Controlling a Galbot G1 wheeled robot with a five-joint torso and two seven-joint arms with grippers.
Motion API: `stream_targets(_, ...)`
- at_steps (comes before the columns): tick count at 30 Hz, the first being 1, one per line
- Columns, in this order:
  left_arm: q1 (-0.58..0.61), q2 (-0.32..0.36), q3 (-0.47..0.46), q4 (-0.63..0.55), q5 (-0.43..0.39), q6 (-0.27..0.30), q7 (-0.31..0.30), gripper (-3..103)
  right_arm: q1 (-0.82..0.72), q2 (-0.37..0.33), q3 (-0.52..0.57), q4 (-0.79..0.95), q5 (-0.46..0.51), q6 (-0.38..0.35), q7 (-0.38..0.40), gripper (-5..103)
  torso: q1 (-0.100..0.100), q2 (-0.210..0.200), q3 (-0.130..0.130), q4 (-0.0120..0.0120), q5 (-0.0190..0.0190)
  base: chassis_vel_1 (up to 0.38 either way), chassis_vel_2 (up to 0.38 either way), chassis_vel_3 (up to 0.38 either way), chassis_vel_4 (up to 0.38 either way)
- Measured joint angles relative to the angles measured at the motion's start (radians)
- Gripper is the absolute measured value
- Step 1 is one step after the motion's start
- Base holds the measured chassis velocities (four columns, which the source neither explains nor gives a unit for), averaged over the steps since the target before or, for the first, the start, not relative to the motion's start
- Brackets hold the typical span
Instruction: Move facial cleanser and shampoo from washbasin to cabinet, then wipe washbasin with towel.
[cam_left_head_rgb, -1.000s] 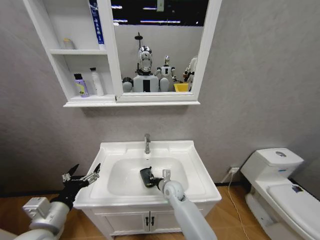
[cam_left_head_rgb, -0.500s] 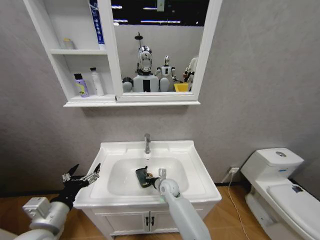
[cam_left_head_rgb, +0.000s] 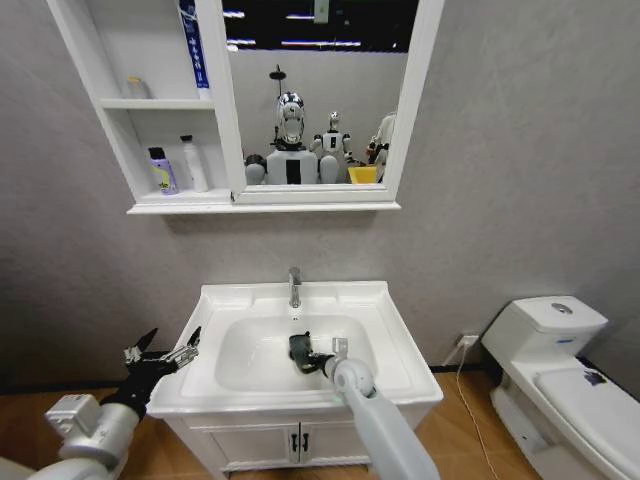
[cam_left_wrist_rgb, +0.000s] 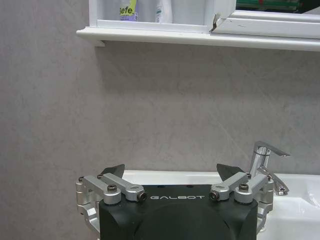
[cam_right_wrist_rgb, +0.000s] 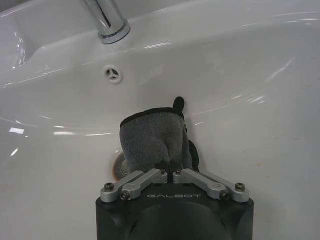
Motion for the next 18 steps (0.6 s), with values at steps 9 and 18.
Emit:
stream_targets(9,0.000,0.000,0.000,0.000,0.000,0.000,0.000,100,-0.015,-0.027,0.020,0.035,0.001,0.000,0.004,0,0.000,0.000,0.000,-0.0001,-0.0001,0.000,0.000,0.000,0.000)
stream_targets(18,0.000,0.000,0.000,0.000,0.000,0.000,0.000,100,0.024,0.019,-0.025,-0.049,-0.002,0.000,-0.023,0,0.000,0.000,0.000,0.0000,-0.0002,0.000,0.000,0.000,0.000)
